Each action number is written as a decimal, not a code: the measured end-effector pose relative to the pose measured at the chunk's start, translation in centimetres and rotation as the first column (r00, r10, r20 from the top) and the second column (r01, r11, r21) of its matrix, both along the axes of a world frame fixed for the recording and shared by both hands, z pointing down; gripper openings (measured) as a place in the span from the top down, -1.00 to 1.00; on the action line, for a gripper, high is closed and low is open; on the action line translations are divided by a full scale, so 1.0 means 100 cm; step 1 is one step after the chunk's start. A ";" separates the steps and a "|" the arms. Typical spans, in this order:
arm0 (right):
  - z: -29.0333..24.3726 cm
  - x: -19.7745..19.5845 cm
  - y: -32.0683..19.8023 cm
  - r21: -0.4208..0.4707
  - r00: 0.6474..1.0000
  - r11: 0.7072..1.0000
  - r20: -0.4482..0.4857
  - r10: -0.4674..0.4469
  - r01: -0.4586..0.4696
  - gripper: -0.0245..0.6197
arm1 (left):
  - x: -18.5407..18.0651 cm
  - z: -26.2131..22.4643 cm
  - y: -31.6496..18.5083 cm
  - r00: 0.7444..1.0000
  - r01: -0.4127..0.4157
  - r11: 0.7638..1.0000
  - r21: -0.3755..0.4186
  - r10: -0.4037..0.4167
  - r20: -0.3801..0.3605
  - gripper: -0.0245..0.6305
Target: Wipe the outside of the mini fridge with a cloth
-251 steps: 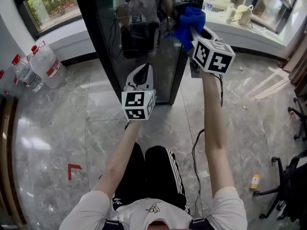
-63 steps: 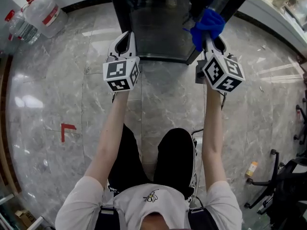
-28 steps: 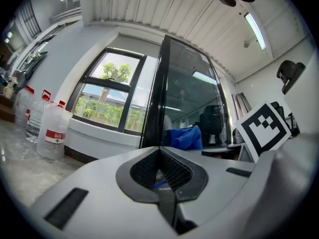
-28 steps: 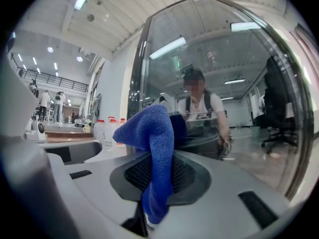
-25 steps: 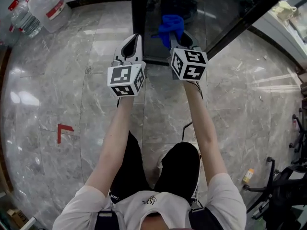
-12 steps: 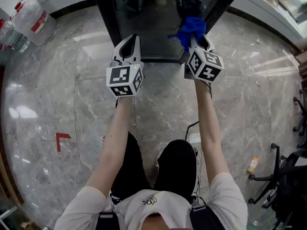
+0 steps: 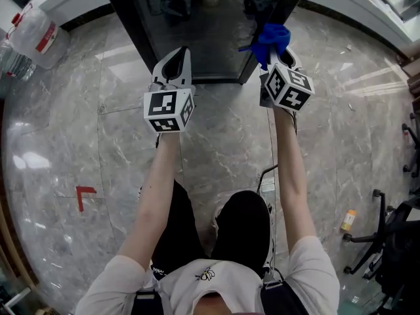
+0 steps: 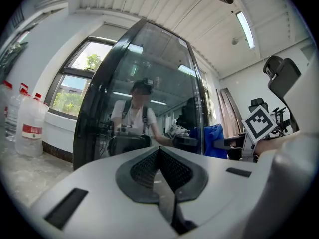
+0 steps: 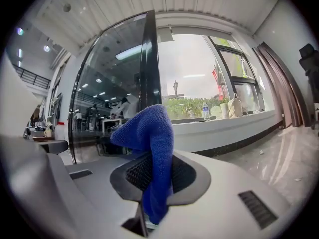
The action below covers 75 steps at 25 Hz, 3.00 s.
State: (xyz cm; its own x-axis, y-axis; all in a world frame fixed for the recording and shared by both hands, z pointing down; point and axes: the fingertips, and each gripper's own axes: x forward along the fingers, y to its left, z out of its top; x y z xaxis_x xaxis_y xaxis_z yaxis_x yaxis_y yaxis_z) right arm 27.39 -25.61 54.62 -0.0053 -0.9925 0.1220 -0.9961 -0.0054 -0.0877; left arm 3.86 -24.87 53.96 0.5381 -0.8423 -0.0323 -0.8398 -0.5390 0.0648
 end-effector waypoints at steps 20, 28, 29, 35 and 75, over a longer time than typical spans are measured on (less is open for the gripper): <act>0.027 -0.137 0.020 0.053 0.963 0.964 0.062 -0.263 0.260 0.67 | -0.089 0.044 -0.006 0.992 0.123 0.992 0.005 -0.123 -0.014 0.92; 0.064 -0.287 -0.013 0.101 0.872 0.875 0.082 -0.482 0.474 0.68 | -0.134 0.087 -0.013 0.983 0.182 0.983 0.036 -0.182 0.003 0.92; 0.066 -0.297 -0.014 0.111 0.863 0.864 0.077 -0.499 0.490 0.68 | -0.141 0.091 -0.013 0.980 0.199 0.979 0.038 -0.198 -0.016 0.92; 0.082 -0.345 -0.024 0.135 0.828 0.825 0.053 -0.558 0.548 0.68 | -0.180 0.117 -0.011 0.946 0.309 0.951 0.014 -0.306 -0.110 0.92; 0.104 -0.035 -0.009 0.090 0.999 0.996 0.036 -0.005 0.002 0.68 | -0.025 0.170 0.004 0.995 0.033 0.998 -0.052 -0.038 -0.096 0.92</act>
